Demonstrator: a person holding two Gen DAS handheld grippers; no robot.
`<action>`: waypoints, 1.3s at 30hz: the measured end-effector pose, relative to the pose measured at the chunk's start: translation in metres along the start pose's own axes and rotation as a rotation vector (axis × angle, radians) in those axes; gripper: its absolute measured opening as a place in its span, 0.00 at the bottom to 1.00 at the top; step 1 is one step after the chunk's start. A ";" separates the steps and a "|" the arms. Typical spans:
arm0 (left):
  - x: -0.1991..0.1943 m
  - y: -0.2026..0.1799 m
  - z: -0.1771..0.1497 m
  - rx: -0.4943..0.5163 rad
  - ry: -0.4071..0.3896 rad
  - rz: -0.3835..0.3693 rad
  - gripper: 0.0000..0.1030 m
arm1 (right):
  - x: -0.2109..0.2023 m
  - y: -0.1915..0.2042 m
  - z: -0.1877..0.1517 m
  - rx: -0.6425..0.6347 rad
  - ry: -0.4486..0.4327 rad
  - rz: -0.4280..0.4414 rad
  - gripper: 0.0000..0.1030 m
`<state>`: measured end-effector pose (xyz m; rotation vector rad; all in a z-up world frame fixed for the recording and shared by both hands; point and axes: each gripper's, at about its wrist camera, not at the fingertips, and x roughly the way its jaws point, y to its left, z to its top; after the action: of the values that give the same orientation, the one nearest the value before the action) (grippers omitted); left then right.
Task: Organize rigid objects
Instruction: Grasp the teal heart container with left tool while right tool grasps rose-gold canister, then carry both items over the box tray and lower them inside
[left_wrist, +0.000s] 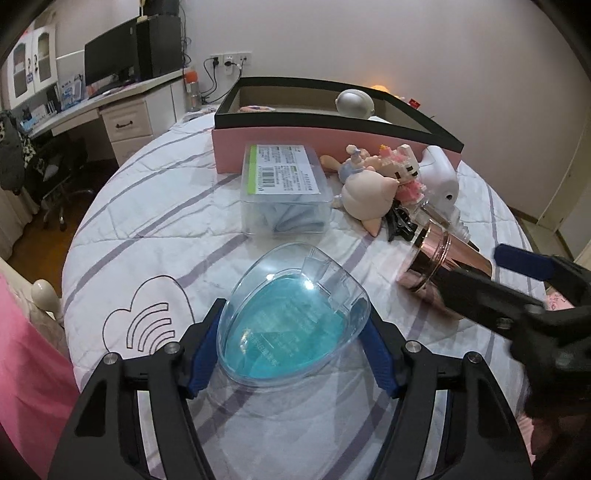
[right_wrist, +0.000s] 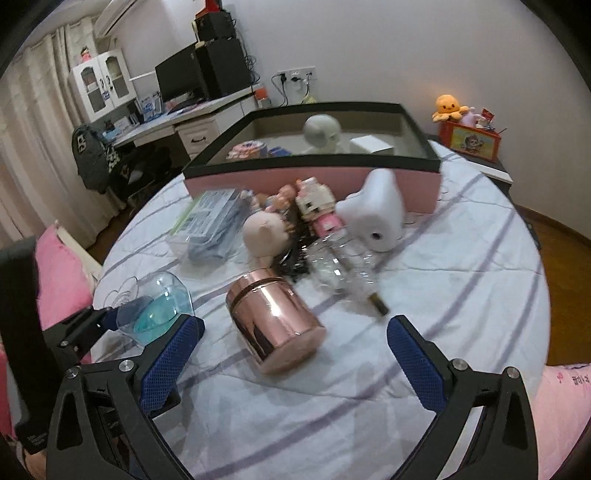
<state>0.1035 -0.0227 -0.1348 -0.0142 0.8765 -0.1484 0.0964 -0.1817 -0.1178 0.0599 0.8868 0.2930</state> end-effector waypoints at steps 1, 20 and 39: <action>0.000 0.000 0.000 0.003 -0.001 0.004 0.68 | 0.005 0.001 0.000 -0.003 0.010 0.000 0.88; -0.007 0.007 0.002 0.018 -0.006 0.014 0.67 | 0.001 0.003 0.000 0.008 0.009 0.066 0.56; -0.028 0.010 0.139 0.024 -0.204 0.026 0.67 | -0.030 -0.027 0.118 -0.026 -0.178 0.037 0.56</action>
<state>0.1936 -0.0155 -0.0249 0.0043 0.6707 -0.1300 0.1762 -0.2080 -0.0253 0.0775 0.7060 0.3288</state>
